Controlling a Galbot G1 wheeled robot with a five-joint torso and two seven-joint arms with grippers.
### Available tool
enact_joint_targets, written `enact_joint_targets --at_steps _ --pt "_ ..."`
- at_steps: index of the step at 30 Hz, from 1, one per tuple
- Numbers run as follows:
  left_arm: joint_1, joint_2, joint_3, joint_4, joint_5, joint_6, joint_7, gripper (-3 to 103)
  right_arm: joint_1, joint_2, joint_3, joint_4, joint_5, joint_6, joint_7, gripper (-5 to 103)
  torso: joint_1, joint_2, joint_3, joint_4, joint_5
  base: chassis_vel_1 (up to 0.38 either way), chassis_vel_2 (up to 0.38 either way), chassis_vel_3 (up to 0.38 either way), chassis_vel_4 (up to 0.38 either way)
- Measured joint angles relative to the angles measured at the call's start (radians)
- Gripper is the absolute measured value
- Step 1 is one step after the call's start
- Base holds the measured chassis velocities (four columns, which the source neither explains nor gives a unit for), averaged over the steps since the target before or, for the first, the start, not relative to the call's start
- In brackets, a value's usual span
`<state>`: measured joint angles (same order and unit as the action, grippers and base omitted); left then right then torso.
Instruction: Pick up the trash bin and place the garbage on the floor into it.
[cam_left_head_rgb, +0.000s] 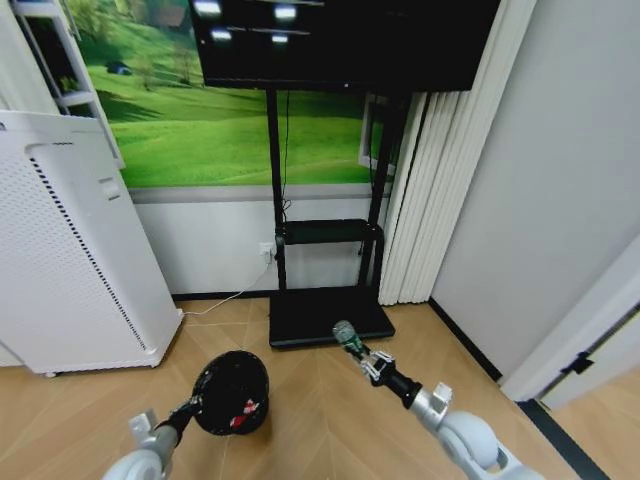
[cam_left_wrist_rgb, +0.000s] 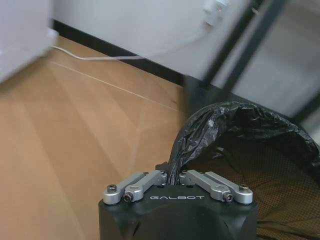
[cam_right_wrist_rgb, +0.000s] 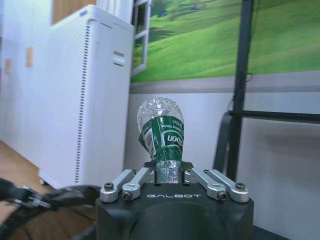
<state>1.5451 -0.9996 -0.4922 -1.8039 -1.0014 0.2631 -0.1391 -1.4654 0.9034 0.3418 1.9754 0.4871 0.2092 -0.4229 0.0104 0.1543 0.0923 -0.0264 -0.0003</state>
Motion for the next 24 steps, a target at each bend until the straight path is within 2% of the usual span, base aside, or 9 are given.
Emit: enact_joint_targets --at_steps 1,2,4,6,7,8,16,19,24 --pt "-0.023 0.019 0.041 0.015 0.004 0.000 0.033 4 -0.011 0.005 -0.015 0.012 -0.012 0.006 -0.007 21 0.000 0.000 0.000 -0.0001 0.0001 0.000 0.000 0.000 0.000" --pt "-0.023 0.019 0.041 0.015 0.004 0.000 0.033 4 -0.011 0.005 -0.015 0.012 -0.012 0.006 -0.007 21 0.000 0.000 0.000 -0.0001 0.0001 0.000 0.000 0.000 0.000" --pt "-0.062 0.060 0.110 0.045 0.018 -0.001 0.083 4 -0.018 0.013 -0.055 0.026 -0.040 0.011 -0.020 21 0.000 0.000 0.000 -0.0002 0.0002 0.000 0.000 0.000 0.000" --pt "-0.095 0.089 0.168 0.069 0.022 -0.001 0.107 4 -0.013 0.016 -0.093 0.028 -0.074 0.015 -0.023 21 0.000 0.000 0.000 0.0000 0.0003 0.000 0.000 0.000 0.000" --pt "-0.095 0.089 0.168 0.069 0.022 -0.001 0.107 4 -0.013 0.016 -0.093 0.028 -0.074 0.015 -0.023 21 0.000 0.000 0.000 0.0000 0.0003 0.000 0.000 0.000 0.000" --pt "-0.124 0.105 0.219 0.087 0.030 -0.007 0.137 4 0.000 0.021 -0.127 0.019 -0.119 0.025 -0.033 21 0.000 0.000 0.000 0.0001 0.0004 0.000 0.000 0.000 0.000" --pt "-0.218 0.117 0.361 0.123 0.037 -0.025 0.239 4 0.062 0.040 -0.233 -0.010 -0.189 0.036 -0.052 21 0.000 0.000 0.000 0.0001 0.0003 0.000 0.000 0.000 0.000" --pt "-0.259 0.121 0.400 0.140 0.039 -0.027 0.261 4 0.082 0.037 -0.262 -0.014 -0.184 0.036 -0.057 21 0.000 0.000 0.000 0.0001 0.0003 0.000 0.000 0.000 0.000" --pt "-0.323 0.105 0.452 0.163 0.036 -0.030 0.264 4 0.117 0.037 -0.329 -0.017 -0.181 0.035 -0.060 21 0.000 0.000 0.000 0.0000 0.0003 0.000 0.000 0.000 0.000"
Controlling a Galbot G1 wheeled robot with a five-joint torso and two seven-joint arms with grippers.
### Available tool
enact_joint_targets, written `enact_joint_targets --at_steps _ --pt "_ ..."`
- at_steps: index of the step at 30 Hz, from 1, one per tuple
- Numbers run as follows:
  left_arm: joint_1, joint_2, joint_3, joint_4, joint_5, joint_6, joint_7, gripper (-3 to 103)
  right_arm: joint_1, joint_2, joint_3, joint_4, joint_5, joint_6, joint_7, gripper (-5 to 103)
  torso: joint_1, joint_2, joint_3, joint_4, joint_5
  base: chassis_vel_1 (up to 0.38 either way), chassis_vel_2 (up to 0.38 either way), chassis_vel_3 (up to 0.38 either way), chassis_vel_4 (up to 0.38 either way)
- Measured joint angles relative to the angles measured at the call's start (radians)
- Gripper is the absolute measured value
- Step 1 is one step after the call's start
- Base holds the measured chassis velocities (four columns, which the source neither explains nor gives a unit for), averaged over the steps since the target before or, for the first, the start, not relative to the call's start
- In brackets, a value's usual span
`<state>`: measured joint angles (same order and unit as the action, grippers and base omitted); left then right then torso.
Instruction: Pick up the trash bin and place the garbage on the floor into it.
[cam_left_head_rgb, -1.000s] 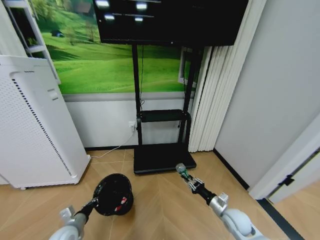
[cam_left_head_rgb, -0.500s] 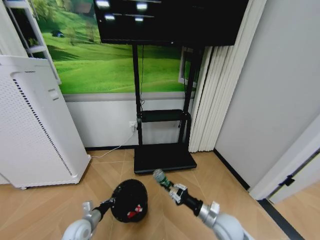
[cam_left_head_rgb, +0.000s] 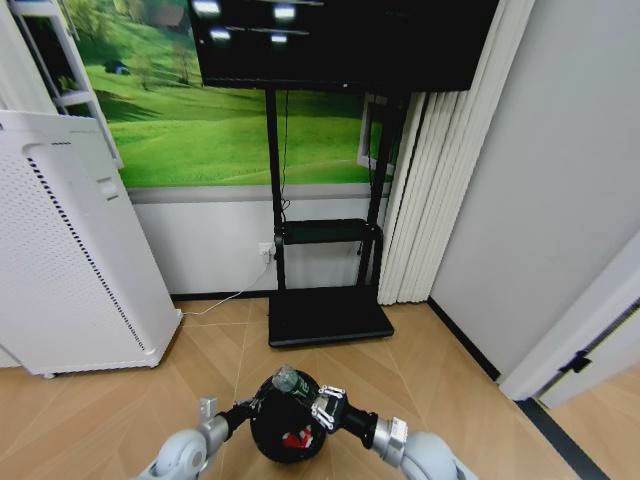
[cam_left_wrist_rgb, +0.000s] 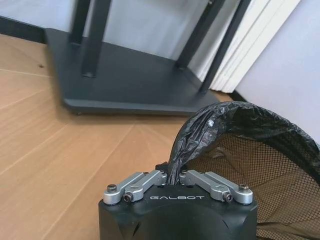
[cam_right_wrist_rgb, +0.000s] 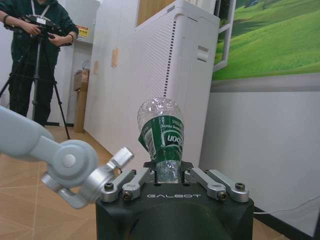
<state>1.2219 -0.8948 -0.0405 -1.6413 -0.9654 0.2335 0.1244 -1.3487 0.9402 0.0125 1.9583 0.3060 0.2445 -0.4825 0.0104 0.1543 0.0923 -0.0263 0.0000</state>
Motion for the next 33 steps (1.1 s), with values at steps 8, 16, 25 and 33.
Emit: enact_joint_targets --at_steps 8,16,25,33 --pt "-0.037 -0.024 0.072 0.007 0.000 -0.009 -0.001 4 0.075 0.027 -0.126 -0.074 -0.044 0.014 0.000 21 0.000 0.000 0.000 0.0000 0.0002 0.000 0.000 0.000 0.000" --pt "0.006 -0.028 0.051 -0.024 0.007 -0.011 0.011 4 0.135 0.055 -0.152 -0.164 -0.048 0.033 0.028 21 0.000 0.000 0.000 0.0001 0.0000 0.000 0.000 0.000 0.000" --pt "0.063 -0.010 -0.019 -0.056 0.005 -0.011 0.010 4 0.156 0.080 -0.161 -0.194 -0.026 0.028 0.093 42 0.000 0.000 0.000 0.0000 -0.0001 0.000 0.000 0.000 0.000" --pt "0.080 -0.003 -0.036 -0.063 0.004 -0.013 0.010 4 0.161 0.079 -0.165 -0.192 -0.019 0.027 0.097 70 0.000 0.000 0.000 0.0000 0.0000 0.000 0.000 0.000 0.000"
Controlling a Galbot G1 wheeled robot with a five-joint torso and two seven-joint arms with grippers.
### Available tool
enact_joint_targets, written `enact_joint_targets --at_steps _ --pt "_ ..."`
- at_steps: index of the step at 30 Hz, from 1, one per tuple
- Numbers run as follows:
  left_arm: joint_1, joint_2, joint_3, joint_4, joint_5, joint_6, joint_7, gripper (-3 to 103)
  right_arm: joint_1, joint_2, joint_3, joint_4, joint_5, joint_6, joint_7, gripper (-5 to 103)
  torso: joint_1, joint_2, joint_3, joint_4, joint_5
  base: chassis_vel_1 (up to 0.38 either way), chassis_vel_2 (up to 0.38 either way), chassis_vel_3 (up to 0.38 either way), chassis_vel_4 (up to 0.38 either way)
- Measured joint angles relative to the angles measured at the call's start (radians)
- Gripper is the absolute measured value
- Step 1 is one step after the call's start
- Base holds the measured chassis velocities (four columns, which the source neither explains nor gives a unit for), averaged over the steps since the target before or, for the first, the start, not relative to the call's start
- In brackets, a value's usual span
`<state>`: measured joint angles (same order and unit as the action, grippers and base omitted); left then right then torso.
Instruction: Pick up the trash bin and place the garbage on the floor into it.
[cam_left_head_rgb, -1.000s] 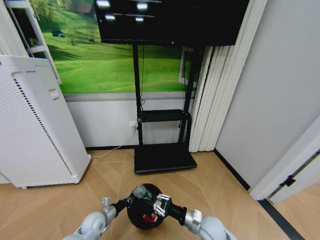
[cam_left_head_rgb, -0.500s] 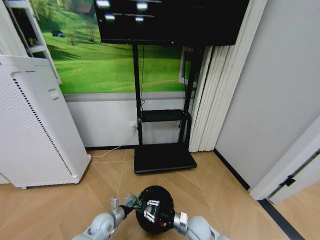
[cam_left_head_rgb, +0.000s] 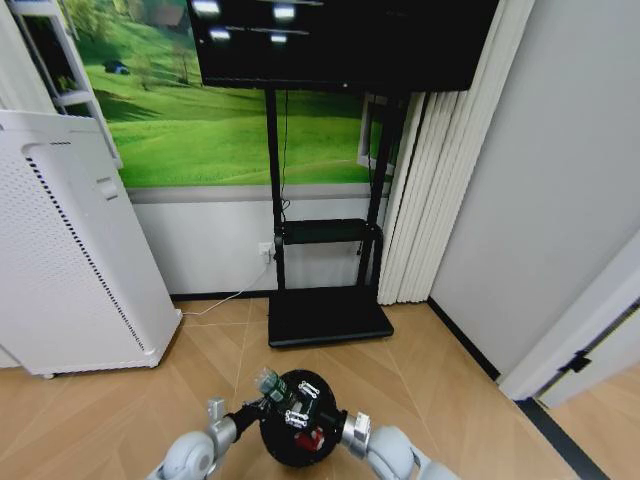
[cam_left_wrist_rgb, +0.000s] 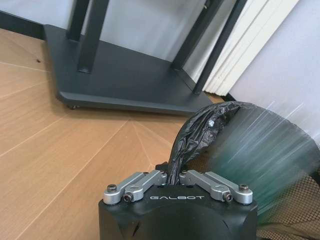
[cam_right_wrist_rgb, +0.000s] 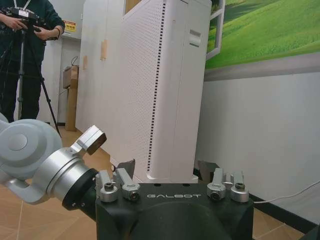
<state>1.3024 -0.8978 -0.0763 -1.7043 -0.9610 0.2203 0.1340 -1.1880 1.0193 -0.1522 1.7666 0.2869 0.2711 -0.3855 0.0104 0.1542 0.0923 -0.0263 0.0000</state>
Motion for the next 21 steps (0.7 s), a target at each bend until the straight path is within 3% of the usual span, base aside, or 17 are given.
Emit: enact_joint_targets --at_steps 2,3,4,8,11,12,14,15,17,18,20,21 --pt "0.029 0.003 -0.022 -0.011 -0.001 -0.004 -0.002 4 0.003 0.001 -0.001 0.005 0.008 -0.003 0.008 75 0.000 0.000 0.000 -0.0001 -0.0001 0.000 0.000 0.000 0.000" --pt "0.059 -0.004 -0.046 -0.024 -0.001 -0.008 -0.015 4 -0.003 -0.003 -0.001 0.018 0.022 -0.008 0.017 86 0.000 0.000 0.000 0.0000 0.0000 0.000 0.000 0.000 0.000" --pt "0.077 -0.013 -0.063 -0.033 -0.003 -0.010 -0.028 4 -0.014 -0.008 0.008 0.030 0.035 -0.008 0.024 91 0.000 0.000 0.000 0.0000 -0.0001 0.000 0.000 0.000 0.000" --pt "0.113 -0.027 -0.102 -0.058 -0.015 -0.012 -0.070 4 -0.046 -0.015 0.048 0.056 0.067 -0.012 0.067 99 0.000 0.000 0.000 0.0000 0.0000 0.000 0.000 0.000 0.000" --pt "0.154 -0.045 -0.177 -0.093 -0.030 -0.012 -0.146 4 -0.092 -0.021 0.120 0.086 0.073 -0.032 0.176 100 0.000 0.000 0.000 0.0000 0.0000 0.000 0.000 0.000 0.000" --pt "0.154 -0.045 -0.177 -0.093 -0.030 -0.012 -0.146 4 -0.092 -0.021 0.120 0.086 0.073 -0.032 0.176 100 0.000 0.000 0.000 0.0000 0.0000 0.000 0.000 0.000 0.000" --pt "0.186 -0.058 -0.250 -0.131 -0.051 -0.005 -0.249 4 -0.124 -0.031 0.184 0.104 0.087 -0.051 0.238 100 0.000 0.000 0.000 -0.0003 -0.0001 0.000 0.000 0.000 0.000" --pt "0.186 -0.058 -0.250 -0.131 -0.051 -0.005 -0.249 4 -0.124 -0.031 0.184 0.104 0.087 -0.051 0.238 100 0.000 0.000 0.000 -0.0003 -0.0001 0.000 0.000 0.000 0.000" --pt "0.232 -0.079 -0.345 -0.185 -0.086 0.010 -0.372 4 -0.153 -0.034 0.251 0.123 0.132 -0.089 0.328 100 0.000 0.000 0.000 -0.0001 0.0000 0.000 0.000 0.000 0.000" --pt "0.232 -0.079 -0.345 -0.185 -0.086 0.010 -0.372 4 -0.153 -0.034 0.251 0.123 0.132 -0.089 0.328 100 0.000 0.000 0.000 -0.0001 0.0000 0.000 0.000 0.000 0.000" --pt "0.292 -0.101 -0.462 -0.244 -0.138 0.034 -0.458 4 -0.182 -0.027 0.329 0.142 0.181 -0.139 0.400 100 0.000 0.000 0.000 -0.0002 -0.0001 0.000 0.000 0.000 0.000" --pt "0.292 -0.101 -0.462 -0.244 -0.138 0.034 -0.458 4 -0.182 -0.027 0.329 0.142 0.181 -0.139 0.400 100 0.000 0.000 0.000 -0.0002 -0.0001 0.000 0.000 0.000 0.000"
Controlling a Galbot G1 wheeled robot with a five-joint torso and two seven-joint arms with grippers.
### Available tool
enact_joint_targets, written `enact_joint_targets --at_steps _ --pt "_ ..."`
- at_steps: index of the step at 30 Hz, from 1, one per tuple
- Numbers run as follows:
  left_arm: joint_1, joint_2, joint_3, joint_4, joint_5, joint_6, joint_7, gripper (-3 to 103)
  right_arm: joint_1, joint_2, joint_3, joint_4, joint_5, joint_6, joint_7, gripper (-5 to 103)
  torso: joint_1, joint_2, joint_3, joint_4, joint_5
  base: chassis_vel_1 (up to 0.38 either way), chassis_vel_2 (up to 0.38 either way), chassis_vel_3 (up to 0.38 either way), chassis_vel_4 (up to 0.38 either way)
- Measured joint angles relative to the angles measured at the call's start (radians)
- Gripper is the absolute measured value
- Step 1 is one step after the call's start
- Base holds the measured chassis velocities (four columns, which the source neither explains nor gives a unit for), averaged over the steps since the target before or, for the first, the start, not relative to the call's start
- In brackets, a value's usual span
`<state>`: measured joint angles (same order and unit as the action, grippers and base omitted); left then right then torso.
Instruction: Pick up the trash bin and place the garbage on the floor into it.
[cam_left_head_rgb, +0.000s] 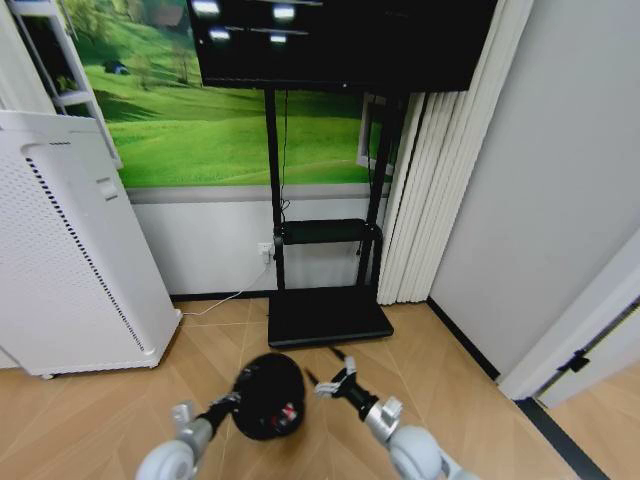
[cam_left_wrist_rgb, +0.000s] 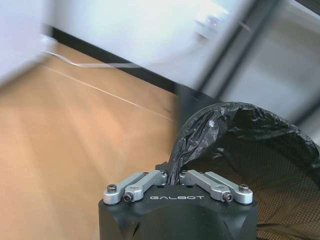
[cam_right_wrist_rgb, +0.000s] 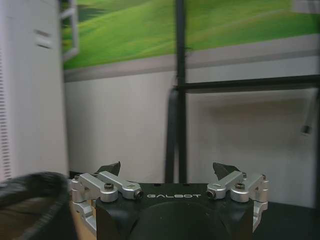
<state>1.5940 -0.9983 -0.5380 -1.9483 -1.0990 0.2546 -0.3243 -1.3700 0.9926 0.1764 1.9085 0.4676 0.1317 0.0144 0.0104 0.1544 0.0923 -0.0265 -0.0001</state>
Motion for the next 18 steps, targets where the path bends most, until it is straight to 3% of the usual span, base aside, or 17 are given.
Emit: enact_joint_targets --at_steps 2,3,4,5,7,8,10,18 --pt "0.057 -0.017 -0.106 -0.043 -0.040 0.029 -0.033 4 -0.022 0.009 0.063 0.012 0.032 -0.031 0.034 100 0.000 0.000 0.000 0.0002 0.0003 0.000 0.000 0.000 0.000" --pt "0.057 -0.017 -0.106 -0.043 -0.040 0.029 -0.033 4 -0.022 0.009 0.063 0.012 0.032 -0.031 0.034 100 0.000 0.000 0.000 0.0002 0.0003 0.000 0.000 0.000 0.000" --pt "0.109 -0.040 -0.209 -0.063 -0.060 0.035 -0.028 4 -0.055 0.026 0.123 0.018 0.069 -0.047 0.048 100 0.000 0.000 0.000 0.0003 0.0000 0.000 0.000 0.000 0.000" --pt "0.109 -0.040 -0.209 -0.063 -0.060 0.035 -0.028 4 -0.055 0.026 0.123 0.018 0.069 -0.047 0.048 100 0.000 0.000 0.000 0.0003 0.0000 0.000 0.000 0.000 0.000" --pt "0.179 -0.074 -0.335 -0.062 -0.110 0.053 -0.008 4 -0.150 0.091 0.244 0.019 0.107 -0.054 0.056 100 0.000 0.000 0.000 0.0007 0.0003 0.000 0.000 0.000 0.000" --pt "0.179 -0.074 -0.335 -0.062 -0.110 0.053 -0.008 4 -0.150 0.091 0.244 0.019 0.107 -0.054 0.056 100 0.000 0.000 0.000 0.0007 0.0003 0.000 0.000 0.000 0.000" --pt "0.233 -0.089 -0.412 -0.041 -0.155 0.070 0.022 4 -0.243 0.172 0.345 0.020 0.108 -0.045 0.052 100 0.000 0.000 0.000 -0.0009 0.0000 0.000 0.000 0.000 0.000" --pt "0.374 -0.130 -0.592 0.054 -0.224 0.047 0.120 4 -0.308 0.329 0.476 0.038 0.100 -0.050 0.038 100 0.000 0.000 0.000 0.0005 0.0002 0.000 0.000 0.000 0.000"
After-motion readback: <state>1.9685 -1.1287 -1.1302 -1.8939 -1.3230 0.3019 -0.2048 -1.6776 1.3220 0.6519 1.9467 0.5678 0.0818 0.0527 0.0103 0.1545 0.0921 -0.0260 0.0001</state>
